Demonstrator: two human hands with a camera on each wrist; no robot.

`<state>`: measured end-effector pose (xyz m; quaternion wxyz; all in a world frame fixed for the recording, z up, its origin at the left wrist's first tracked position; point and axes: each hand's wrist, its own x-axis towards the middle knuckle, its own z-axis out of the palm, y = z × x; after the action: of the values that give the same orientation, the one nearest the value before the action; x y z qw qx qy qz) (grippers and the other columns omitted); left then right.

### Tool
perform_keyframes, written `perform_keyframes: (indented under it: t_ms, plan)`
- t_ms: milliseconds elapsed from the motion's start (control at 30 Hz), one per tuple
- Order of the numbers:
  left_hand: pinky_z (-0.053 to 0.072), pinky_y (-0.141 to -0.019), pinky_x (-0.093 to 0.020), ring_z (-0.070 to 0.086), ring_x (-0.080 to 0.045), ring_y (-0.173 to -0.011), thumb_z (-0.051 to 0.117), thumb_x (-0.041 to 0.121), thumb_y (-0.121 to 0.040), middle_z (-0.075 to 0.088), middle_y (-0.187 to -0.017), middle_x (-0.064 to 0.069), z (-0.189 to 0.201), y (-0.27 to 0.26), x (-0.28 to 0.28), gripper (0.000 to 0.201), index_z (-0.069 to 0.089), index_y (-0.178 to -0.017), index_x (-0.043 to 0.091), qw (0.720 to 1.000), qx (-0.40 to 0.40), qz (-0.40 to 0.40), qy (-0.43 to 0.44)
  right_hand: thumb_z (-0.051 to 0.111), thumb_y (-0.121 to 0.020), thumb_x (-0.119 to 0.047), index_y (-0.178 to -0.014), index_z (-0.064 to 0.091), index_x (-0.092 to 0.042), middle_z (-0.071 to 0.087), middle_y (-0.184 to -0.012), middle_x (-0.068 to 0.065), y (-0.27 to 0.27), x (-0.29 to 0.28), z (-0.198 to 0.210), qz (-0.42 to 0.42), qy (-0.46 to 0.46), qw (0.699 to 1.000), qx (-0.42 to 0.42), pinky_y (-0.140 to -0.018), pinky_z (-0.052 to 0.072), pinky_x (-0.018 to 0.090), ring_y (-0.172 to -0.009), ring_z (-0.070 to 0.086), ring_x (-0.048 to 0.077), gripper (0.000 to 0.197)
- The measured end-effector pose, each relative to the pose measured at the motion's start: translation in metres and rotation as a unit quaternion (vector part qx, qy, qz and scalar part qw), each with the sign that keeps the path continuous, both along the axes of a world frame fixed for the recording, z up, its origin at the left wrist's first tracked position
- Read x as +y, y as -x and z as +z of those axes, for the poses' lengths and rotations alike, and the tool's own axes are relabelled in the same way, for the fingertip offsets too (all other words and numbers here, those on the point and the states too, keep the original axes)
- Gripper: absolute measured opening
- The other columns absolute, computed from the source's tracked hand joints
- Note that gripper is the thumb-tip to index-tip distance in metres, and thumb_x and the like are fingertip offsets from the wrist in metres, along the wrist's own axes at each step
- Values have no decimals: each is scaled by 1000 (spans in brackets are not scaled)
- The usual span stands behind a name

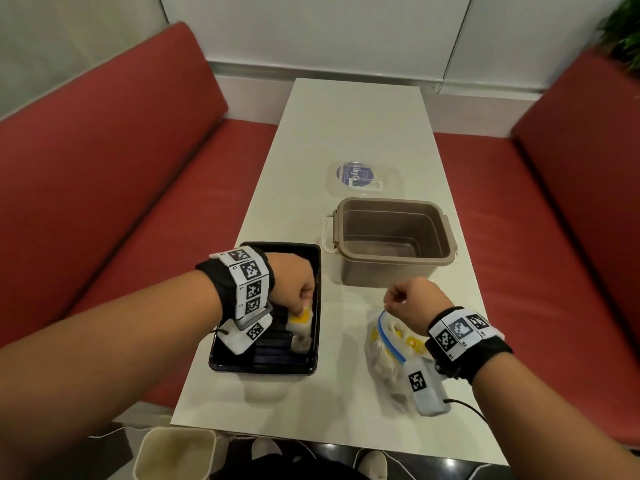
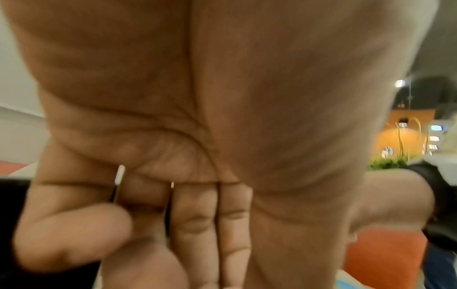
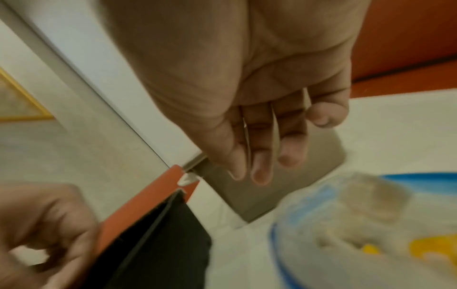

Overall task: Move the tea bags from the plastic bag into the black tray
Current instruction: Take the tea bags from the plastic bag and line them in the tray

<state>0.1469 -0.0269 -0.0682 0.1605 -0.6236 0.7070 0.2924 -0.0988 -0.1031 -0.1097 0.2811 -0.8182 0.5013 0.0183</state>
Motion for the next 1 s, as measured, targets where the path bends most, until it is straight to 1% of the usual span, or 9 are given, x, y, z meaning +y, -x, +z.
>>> perform_keyframes:
  t_ms: [167, 267, 367, 433, 600, 733, 800, 900, 1000]
  plan:
    - [49, -77, -25, 59, -7, -78, 82, 31, -75, 65, -75, 12, -35, 5, 5, 19, 77, -91, 22, 992, -13, -23, -122, 66, -80, -21, -98, 72, -18, 71, -98, 3, 24, -11, -27, 17, -27, 977, 211, -81, 56, 30, -90, 67, 23, 19]
    - [52, -87, -30, 59, -9, -80, 82, 33, -76, 67, -81, 8, -51, 10, 4, 26, 78, -98, 18, 986, -30, -45, -156, 72, -77, -28, -104, 71, -20, 72, -97, 1, 31, -8, -42, 34, -53, 960, 273, -80, 57, 29, -88, 68, 21, 28]
    - [52, -93, -35, 64, -17, -90, 79, 37, -78, 71, -93, 2, -59, 17, 2, 36, 76, -105, 14, 982, -75, -61, -162, 73, -77, -33, -106, 73, -21, 72, -100, 0, 34, -5, -50, 37, -65, 956, 285, -81, 57, 29, -90, 68, 20, 31]
    - [50, -87, -32, 65, -25, -101, 73, 39, -83, 70, -107, -6, -62, 23, 0, 42, 72, -112, 10, 982, -112, -61, -142, 74, -77, -37, -108, 73, -21, 72, -103, 0, 35, -5, -53, 36, -64, 956, 283, -83, 56, 29, -93, 68, 20, 35]
    - [52, -75, -34, 57, -24, -78, 75, 39, -80, 59, -85, -5, -60, 24, -4, 42, 69, -108, 8, 992, -119, -12, -49, 72, -79, -36, -113, 70, -22, 71, -108, 0, 31, -4, -57, 35, -54, 958, 279, -82, 55, 28, -97, 67, 20, 36]
    - [55, -79, -36, 60, -24, -80, 76, 38, -80, 62, -88, -4, -61, 24, -4, 38, 70, -103, 9, 990, -122, -18, -73, 66, -83, -25, -107, 73, -26, 71, -107, -1, 26, -1, -57, 42, -62, 957, 281, -85, 55, 28, -98, 67, 20, 25]
    - [55, -81, -37, 66, -27, -89, 76, 38, -80, 63, -90, -5, -61, 24, -3, 39, 69, -105, 9, 990, -117, -16, -76, 65, -81, -24, -103, 74, -27, 72, -103, -2, 22, 0, -57, 50, -68, 955, 285, -83, 55, 28, -94, 68, 20, 24]
    - [55, -82, -36, 67, -29, -95, 77, 37, -80, 68, -96, -7, -58, 24, -3, 39, 69, -105, 8, 991, -112, -12, -66, 61, -78, -22, -98, 75, -23, 72, -95, 0, 21, -1, -59, 34, -65, 958, 276, -77, 56, 27, -83, 67, 20, 24]
    - [55, -85, -37, 67, -28, -96, 76, 36, -80, 70, -97, -8, -55, 24, -4, 37, 71, -104, 7, 991, -109, -7, -79, 55, -85, -24, -94, 74, -19, 71, -92, 1, 21, -2, -53, 6, -62, 971, 229, -75, 55, 27, -80, 66, 20, 21]
